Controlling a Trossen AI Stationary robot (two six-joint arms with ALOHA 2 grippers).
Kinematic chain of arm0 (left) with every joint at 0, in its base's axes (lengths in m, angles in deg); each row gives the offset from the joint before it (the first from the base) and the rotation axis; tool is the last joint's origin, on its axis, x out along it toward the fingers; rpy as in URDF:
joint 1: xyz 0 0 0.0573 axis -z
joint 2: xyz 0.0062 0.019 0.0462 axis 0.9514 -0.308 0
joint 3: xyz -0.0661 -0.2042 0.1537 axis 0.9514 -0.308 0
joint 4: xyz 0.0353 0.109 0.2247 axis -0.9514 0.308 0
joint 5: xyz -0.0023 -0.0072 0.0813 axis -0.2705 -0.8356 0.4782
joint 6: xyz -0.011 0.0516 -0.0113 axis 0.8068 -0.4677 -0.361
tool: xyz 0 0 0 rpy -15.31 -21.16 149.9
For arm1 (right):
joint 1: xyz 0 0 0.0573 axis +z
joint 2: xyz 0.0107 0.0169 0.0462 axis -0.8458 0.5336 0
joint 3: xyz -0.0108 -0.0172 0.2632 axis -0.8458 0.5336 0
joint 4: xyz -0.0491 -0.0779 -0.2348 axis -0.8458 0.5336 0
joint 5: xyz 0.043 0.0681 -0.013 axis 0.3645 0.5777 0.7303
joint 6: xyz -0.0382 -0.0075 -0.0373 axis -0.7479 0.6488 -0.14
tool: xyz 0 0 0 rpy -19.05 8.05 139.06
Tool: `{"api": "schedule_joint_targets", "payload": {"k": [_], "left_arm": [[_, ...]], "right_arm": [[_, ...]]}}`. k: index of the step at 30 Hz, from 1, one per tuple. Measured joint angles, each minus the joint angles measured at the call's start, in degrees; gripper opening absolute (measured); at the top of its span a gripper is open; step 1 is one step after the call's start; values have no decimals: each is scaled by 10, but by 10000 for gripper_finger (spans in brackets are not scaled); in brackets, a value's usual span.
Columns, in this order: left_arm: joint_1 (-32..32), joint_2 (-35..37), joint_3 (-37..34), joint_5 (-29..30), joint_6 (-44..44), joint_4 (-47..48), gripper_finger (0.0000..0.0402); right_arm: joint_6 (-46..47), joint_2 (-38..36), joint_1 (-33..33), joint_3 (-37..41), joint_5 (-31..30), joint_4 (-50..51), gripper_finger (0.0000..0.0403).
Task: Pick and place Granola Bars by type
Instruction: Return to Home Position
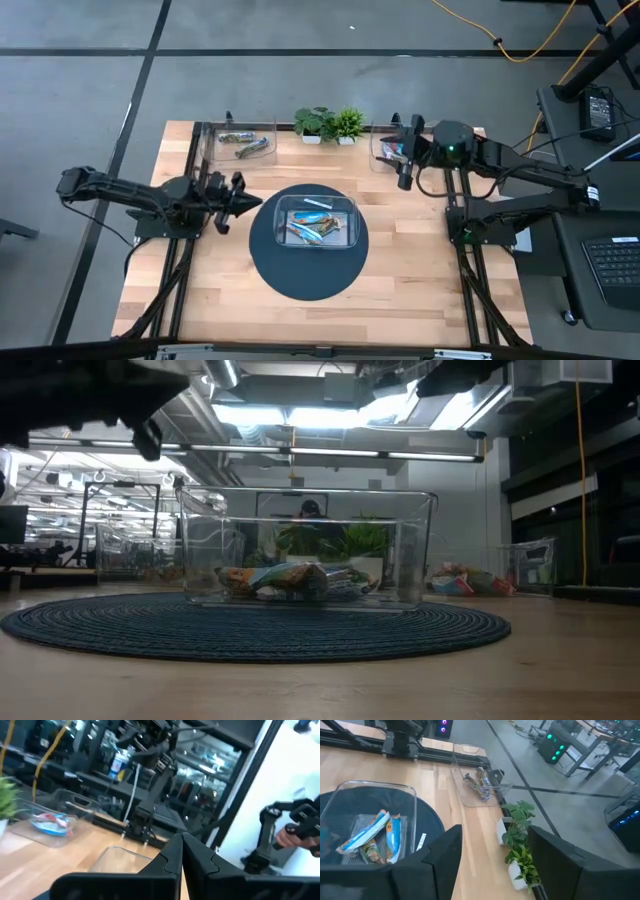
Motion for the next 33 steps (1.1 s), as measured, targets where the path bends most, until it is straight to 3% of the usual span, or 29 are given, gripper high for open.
{"api": "schedule_joint_targets", "payload": {"k": [4,11,16,23,29,33], "left_arm": [[-27,30,-50,-26,12,-40,2],[-89,53,-49,-148,16,-8,2],[-110,88,-49,-190,-2,-6,1],[-112,180,-49,-164,-33,125,1],[-112,300,-49,-154,-43,239,3],[-112,303,-49,-137,-60,257,1]], "right_arm": [[1,0,-8,0,0,-10,227],[29,0,-11,0,0,-12,227],[33,0,-11,0,0,-6,227],[45,0,-11,0,-7,25,227],[45,0,-12,0,-25,41,227],[46,0,-13,0,-25,41,227]]}}
